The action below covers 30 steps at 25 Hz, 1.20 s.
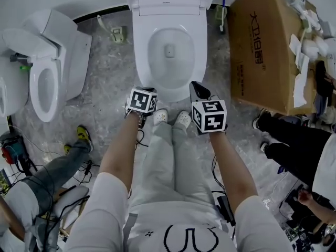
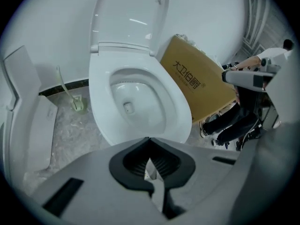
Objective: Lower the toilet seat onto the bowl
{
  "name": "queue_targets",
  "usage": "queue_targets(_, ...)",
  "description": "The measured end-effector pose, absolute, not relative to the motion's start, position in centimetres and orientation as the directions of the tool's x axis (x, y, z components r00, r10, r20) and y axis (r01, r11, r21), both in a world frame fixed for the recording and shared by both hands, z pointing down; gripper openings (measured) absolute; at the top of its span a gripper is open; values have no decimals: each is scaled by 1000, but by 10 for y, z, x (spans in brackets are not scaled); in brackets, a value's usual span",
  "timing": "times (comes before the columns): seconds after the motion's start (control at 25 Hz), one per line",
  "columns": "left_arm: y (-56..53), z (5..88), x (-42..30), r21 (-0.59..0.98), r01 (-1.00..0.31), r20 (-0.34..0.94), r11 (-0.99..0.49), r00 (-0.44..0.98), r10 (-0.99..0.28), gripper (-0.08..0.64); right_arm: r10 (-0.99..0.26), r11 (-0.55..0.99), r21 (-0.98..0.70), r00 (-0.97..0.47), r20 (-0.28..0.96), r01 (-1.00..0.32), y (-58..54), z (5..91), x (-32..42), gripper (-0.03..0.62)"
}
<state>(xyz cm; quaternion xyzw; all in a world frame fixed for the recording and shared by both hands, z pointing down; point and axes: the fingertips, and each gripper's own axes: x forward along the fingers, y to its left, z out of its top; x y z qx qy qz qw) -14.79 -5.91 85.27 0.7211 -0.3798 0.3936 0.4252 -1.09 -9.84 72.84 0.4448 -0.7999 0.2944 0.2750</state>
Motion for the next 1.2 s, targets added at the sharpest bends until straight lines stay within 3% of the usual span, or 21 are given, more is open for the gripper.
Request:
queue_targets(0.56, -86, 752, -161, 291, -908, 859, -302, 387, -335, 9, -581, 430, -220, -455, 675, -876, -108, 650, -5, 28)
queue_targets(1.2, -105, 661, -148, 258, -895, 801, -364, 409, -437, 9, -631, 428, -217, -462, 623, -877, -110, 569, 7, 28)
